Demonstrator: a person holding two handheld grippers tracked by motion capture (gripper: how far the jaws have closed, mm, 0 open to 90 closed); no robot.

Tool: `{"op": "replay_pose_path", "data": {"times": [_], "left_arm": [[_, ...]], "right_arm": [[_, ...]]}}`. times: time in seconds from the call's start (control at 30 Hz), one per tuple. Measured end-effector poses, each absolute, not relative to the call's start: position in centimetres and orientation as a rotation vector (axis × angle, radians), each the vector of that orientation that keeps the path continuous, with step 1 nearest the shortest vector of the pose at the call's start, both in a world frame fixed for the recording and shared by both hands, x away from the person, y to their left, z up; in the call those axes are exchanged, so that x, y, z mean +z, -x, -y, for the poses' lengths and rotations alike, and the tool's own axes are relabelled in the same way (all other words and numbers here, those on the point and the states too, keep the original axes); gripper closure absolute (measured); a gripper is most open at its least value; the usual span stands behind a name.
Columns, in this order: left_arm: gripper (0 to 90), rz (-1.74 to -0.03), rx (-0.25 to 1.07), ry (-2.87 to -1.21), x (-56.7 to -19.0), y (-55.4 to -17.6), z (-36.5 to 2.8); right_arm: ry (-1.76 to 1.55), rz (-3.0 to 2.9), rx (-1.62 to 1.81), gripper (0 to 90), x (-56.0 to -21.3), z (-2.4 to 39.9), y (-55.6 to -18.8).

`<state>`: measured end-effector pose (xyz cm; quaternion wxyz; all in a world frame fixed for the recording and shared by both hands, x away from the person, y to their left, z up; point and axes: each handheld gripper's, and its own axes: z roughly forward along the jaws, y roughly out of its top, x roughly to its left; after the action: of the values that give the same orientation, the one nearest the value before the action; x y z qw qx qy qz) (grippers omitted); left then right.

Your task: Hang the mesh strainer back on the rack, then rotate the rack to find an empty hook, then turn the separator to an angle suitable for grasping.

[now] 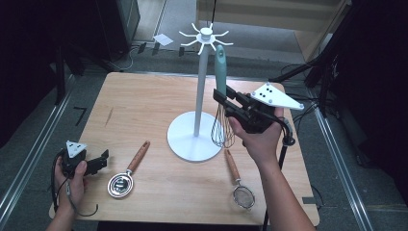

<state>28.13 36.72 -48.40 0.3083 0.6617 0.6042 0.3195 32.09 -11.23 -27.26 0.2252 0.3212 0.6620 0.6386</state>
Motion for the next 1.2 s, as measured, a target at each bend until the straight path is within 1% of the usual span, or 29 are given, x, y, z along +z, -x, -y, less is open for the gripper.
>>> {"op": "replay_pose_path", "data": {"times": [0.9,1.0,1.07,1.1,1.2], "left_arm": [[15.2,-1.595,0.846,-1.748,-48.4,-28.1,-36.7],[15.2,-1.594,0.845,-1.749,-48.4,-28.1,-36.7],[15.1,-1.594,0.846,-1.749,-48.4,-28.1,-36.7],[15.2,-1.593,0.847,-1.749,-48.4,-28.1,-36.7],[15.2,-1.594,0.847,-1.749,-48.4,-28.1,-36.7]], "right_arm": [[-0.9,-1.861,1.777,70.2,-27.7,10.1,-33.5],[-0.911,-1.862,1.772,69.2,-27.7,10.1,-33.6],[-0.907,-1.859,1.766,67.0,-27.7,10.1,-33.6],[-0.901,-1.861,1.77,64.3,-27.7,10.2,-33.6],[-0.897,-1.86,1.773,63.3,-27.6,10.3,-33.5]]}}
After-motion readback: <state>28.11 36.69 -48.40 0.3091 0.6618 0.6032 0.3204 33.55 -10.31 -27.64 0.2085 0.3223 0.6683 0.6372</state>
